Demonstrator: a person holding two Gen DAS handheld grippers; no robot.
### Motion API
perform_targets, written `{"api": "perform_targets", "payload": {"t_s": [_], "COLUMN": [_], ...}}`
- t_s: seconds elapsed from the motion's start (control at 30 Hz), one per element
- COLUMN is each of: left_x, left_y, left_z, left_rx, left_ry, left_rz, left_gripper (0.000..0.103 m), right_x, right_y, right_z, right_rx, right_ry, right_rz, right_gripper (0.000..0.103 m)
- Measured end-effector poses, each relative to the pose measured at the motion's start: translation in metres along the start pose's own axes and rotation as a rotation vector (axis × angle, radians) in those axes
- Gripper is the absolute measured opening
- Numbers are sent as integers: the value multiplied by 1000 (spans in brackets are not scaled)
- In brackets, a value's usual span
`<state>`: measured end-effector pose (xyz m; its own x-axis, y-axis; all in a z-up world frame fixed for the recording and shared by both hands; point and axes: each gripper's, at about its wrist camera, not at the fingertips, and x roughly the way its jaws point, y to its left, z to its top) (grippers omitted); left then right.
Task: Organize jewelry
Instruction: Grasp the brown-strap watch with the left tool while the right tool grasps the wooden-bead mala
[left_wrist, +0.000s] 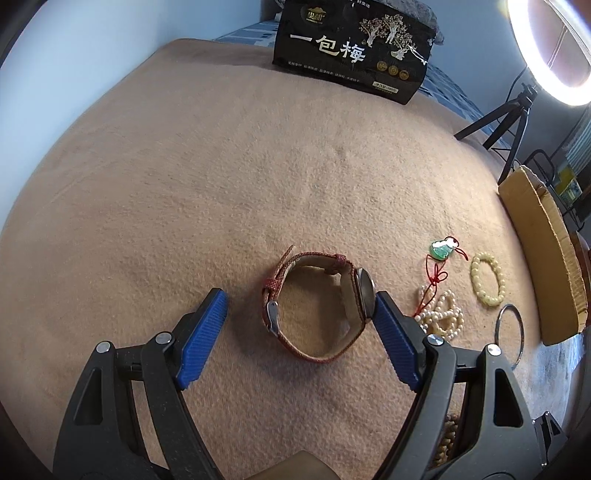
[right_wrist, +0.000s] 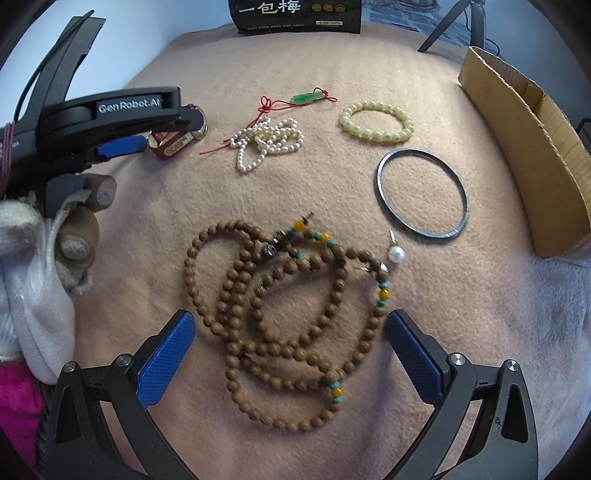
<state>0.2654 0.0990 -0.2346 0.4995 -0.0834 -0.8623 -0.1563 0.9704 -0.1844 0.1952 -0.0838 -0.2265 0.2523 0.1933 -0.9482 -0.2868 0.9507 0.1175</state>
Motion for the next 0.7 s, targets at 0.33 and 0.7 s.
{"api": "perform_targets", "payload": {"t_s": [0.33,0.7], "left_x": [5,1], "left_y": [-1,4], "left_z": [1,1], "left_rx": [25,-1], "left_ry": [-15,-18], "left_rz": [7,-30], "left_gripper": [82,61], "right_x": [21,10], "right_y": [34,38], "right_z": [32,36], "right_rx": [-30,-61], "right_ry": [44,54], "right_rz": [-79,-98], "right_gripper": [99,52]}}
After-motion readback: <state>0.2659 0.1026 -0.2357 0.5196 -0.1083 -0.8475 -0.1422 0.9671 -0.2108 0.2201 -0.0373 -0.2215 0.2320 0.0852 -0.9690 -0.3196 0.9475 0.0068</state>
